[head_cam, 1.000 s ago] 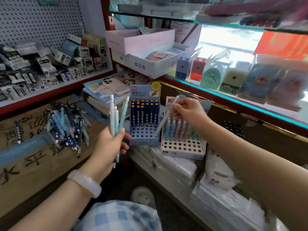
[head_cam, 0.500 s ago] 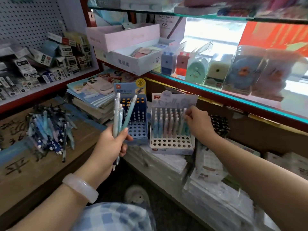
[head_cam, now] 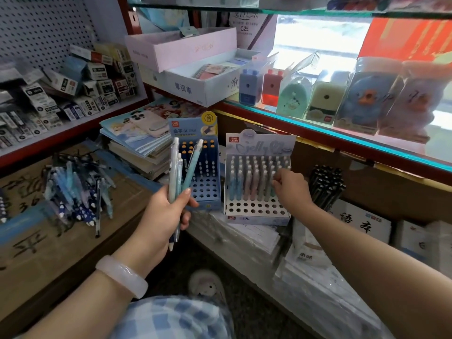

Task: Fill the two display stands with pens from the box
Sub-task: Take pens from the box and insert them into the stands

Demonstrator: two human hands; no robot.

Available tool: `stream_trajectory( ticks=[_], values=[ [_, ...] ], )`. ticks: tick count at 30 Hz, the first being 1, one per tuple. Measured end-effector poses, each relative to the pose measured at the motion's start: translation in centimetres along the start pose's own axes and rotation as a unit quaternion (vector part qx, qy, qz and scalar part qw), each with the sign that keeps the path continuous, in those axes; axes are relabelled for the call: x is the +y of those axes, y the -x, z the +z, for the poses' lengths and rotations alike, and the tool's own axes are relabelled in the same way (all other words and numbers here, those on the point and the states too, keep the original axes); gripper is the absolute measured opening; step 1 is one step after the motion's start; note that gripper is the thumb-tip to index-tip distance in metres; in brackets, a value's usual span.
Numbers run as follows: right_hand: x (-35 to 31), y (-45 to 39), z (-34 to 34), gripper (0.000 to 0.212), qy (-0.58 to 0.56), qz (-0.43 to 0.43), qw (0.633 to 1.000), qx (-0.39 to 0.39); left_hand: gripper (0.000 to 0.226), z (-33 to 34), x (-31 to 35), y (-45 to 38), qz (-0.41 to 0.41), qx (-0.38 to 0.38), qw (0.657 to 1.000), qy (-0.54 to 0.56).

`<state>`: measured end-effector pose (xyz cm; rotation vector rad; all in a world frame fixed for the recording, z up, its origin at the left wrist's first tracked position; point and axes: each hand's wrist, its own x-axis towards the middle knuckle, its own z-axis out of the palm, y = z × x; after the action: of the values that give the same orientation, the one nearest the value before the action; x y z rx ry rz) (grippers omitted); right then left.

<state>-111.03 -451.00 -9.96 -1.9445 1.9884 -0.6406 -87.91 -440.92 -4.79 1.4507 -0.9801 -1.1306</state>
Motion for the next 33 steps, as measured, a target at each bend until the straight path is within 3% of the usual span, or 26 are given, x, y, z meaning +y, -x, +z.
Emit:
stream_trajectory(
  ticks=[3, 5, 8, 10, 12, 15, 24, 28, 33],
  values=[
    [0.1, -0.4, -0.2, 0.017, 0.047, 0.03, 0.998, -0.044, 0.008, -0.4, 0.2, 0.2, 0.003, -0.001, 1.0, -0.001],
    [-0.2, -0.3, -0.8, 0.023, 0.064, 0.044, 0.989, -0.123, 0.009, -0.7, 0.2, 0.3, 0.004, -0.002, 1.0, -0.003],
    [-2.4, 0.9, -2.2, 0.023, -0.053, 0.021, 0.963, -0.264, 0.007, -0.9, 0.4, 0.5, 0.0, -0.009, 1.0, 0.003],
    [-5.0, 1.9, -3.6, 0.018, -0.15, -0.035, 0.942, -0.299, 0.008, -0.9, 0.5, 0.8, -0.006, -0.024, 1.0, 0.008],
    [-7.7, 2.6, -4.7, 0.02, -0.267, -0.057, 0.921, -0.28, 0.009, -0.8, 0.6, 1.1, -0.01, -0.041, 0.999, 0.009],
    [-10.8, 3.0, -5.3, 0.026, -0.426, -0.023, 0.861, -0.276, 0.009, -0.7, 0.6, 1.5, -0.001, -0.062, 0.998, 0.009],
    [-11.7, 3.4, -5.7, 0.008, -0.545, -0.008, 0.78, -0.306, 0.01, -0.6, 2.4, 2.7, -0.078, -0.14, 0.978, 0.132],
    [-10.4, 3.4, -6.6, 0.006, -0.56, 0.002, 0.78, -0.28, 0.012, 0.6, 2.4, 2.5, -0.078, -0.137, 0.98, 0.123],
    [-7.9, 3.0, -8.9, 0.006, -0.519, -0.01, 0.827, -0.215, 0.012, 2.7, 2.2, 2.2, -0.083, -0.136, 0.983, 0.096]
  ],
)
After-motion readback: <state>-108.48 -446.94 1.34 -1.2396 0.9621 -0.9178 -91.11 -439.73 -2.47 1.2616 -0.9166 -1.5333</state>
